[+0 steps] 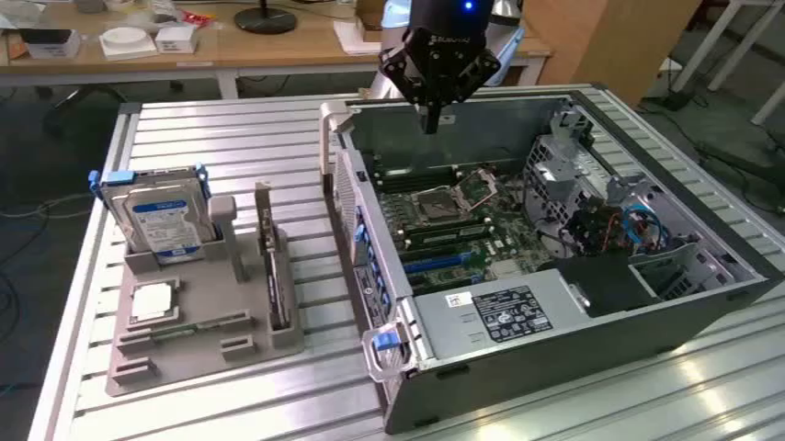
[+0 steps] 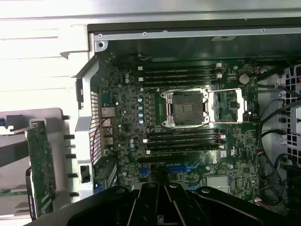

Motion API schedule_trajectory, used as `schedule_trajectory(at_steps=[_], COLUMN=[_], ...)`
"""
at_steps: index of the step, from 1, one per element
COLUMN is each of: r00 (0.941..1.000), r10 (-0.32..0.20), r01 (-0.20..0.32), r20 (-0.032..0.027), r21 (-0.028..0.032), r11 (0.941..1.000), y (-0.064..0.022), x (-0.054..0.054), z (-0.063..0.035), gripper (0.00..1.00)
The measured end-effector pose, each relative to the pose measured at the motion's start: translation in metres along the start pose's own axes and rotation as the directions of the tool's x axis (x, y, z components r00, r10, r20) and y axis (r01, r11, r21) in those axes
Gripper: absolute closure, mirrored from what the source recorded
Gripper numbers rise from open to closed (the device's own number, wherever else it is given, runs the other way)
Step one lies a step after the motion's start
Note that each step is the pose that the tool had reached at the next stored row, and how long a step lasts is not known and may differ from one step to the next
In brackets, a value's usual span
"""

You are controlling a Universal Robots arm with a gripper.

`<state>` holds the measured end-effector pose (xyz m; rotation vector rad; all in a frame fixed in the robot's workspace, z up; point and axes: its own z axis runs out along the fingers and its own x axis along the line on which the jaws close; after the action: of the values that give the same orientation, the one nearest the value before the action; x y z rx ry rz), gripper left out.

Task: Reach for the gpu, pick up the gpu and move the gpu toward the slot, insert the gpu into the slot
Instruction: 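Reach for the gpu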

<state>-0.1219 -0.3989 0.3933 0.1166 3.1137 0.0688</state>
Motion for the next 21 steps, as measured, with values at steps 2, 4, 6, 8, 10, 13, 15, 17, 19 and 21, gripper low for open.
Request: schedule_trajectory(at_steps=[2,4,6,8,10,13,15,17,19,21], r00=[1.0000,1.0000,1.0000,1.0000,1.0000,1.0000,1.0000,1.0000,1.0000,1.0000], r10=[0.000,0.000,0.000,0.000,0.000,0.000,0.000,0.000,0.000,0.000], r01=[0.000,0.000,0.000,0.000,0.000,0.000,0.000,0.000,0.000,0.000], r20=[0.0000,0.0000,0.0002,0.0000,0.0001,0.0000,0.0000,0.0000,0.0000,0.0000], r21=[0.0000,0.0000,-0.0002,0.0000,-0.0001,-0.0001,0.0000,0.0000,0.0000,0.0000], r11=[1.0000,1.0000,1.0000,1.0000,1.0000,1.0000,1.0000,1.0000,1.0000,1.0000], y=[0.0000,0.0000,-0.0001,-0.0002,-0.0004,-0.0005,-0.0007,-0.0008,-0.0010,-0.0012], x=[0.000,0.000,0.001,0.003,0.005,0.008,0.009,0.011,0.013,0.016], z=[0.0000,0.0000,0.0001,-0.0001,-0.0001,-0.0002,-0.0002,-0.0002,-0.0001,-0.0001], gripper=[0.90,0.90,0.90,0.90,0.90,0.90,0.90,0.90,0.90,0.90])
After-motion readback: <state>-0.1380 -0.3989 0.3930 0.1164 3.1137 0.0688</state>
